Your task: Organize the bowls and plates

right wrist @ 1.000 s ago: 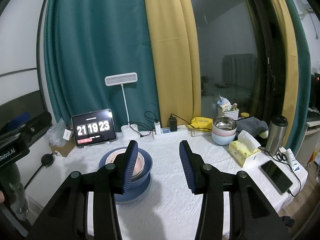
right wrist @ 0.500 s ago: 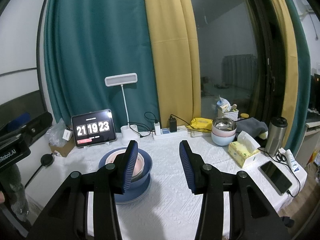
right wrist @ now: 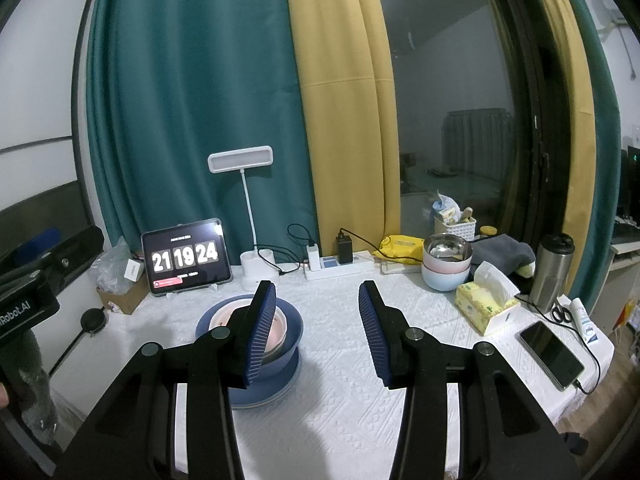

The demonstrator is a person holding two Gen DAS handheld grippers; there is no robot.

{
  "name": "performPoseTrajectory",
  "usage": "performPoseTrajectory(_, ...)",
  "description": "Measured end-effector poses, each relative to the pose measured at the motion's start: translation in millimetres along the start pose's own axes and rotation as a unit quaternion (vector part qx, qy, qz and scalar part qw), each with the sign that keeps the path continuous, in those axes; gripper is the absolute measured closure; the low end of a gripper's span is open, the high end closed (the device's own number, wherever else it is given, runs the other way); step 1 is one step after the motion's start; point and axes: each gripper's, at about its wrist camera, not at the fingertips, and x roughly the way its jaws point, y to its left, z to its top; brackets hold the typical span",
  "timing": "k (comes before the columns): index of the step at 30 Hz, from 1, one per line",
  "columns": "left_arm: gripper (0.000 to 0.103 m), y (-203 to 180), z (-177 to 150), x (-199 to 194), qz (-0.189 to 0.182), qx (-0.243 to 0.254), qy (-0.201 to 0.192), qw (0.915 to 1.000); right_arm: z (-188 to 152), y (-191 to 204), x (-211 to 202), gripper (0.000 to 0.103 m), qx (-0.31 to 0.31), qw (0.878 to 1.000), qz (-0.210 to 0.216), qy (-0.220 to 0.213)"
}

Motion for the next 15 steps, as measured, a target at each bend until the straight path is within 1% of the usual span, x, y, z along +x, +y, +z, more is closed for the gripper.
performPoseTrajectory(15,0.008,0.3,-0.7,-1.7,-0.002,-0.001,0.000,1.0000,-0.1,0.2,0.2,0.057,0.000,1.000,0.000,0.001)
